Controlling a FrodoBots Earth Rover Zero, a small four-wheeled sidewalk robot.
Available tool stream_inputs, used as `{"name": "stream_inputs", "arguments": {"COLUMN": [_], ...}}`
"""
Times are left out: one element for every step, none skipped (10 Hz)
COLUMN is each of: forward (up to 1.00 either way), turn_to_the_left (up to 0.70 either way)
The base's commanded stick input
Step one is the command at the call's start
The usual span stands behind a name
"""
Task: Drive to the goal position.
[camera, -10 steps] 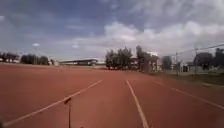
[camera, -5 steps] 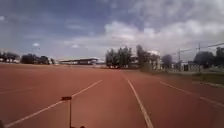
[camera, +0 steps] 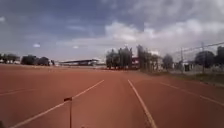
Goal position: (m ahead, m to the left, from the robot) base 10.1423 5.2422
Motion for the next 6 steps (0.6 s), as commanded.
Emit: {"name": "stream_inputs", "arguments": {"forward": [0.70, 0.70, 0.70, 0.70, 0.70, 0.70], "turn_to_the_left": [0.00, 0.00, 0.00, 0.00, 0.00, 0.00]}}
